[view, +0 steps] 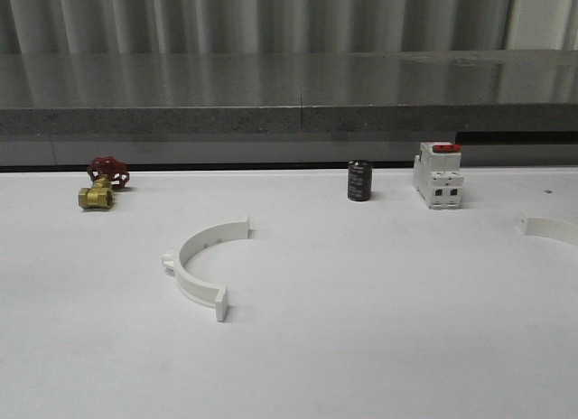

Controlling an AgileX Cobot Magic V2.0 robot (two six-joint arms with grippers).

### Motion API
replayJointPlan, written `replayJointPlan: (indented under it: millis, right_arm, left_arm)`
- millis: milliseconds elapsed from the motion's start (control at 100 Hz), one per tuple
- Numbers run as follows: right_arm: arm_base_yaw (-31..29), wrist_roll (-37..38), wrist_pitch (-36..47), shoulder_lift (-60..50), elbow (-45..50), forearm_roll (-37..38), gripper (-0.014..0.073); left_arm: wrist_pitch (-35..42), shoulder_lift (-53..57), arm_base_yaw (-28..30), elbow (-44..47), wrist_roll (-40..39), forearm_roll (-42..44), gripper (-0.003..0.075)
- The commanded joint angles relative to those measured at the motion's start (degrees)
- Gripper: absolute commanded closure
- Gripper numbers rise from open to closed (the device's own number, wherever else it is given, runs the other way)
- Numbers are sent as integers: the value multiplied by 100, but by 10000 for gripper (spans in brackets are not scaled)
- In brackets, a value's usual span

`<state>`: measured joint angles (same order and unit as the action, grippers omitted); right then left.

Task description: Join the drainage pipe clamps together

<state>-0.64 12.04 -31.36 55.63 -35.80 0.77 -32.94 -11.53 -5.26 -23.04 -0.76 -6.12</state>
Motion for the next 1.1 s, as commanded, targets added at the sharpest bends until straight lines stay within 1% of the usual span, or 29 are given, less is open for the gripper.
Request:
replayJointPlan:
  millis: [0, 140, 370, 530, 660, 820, 1090]
  right_arm:
    - [-23, 58, 554, 110, -198, 13, -39]
    - [-23, 58, 619, 683, -375, 13, -39]
    - [-28, 58, 499, 1656, -1061, 13, -39]
    - [-238, 51, 122, 2322, -1667, 13, -39]
    - [-439, -97, 82, 2823, -2017, 13, -39]
    - [-476, -461, 95, 3412, -2277, 13, -39]
    - [-483, -503, 199, 4207, -2417, 13, -39]
  left_arm:
    - [435, -50, 5, -152, -9, -89, 740]
    - [435, -50, 5, -152, -9, -89, 740]
    - [435, -50, 5, -152, -9, -89, 740]
    - [435, -50, 5, -152, -9, -89, 740]
    - [435, -50, 5, -152, -9, -89, 740]
    - [435, -50, 5, -152, -9, -89, 740]
    - [435, -50, 5, -152, -9, -89, 740]
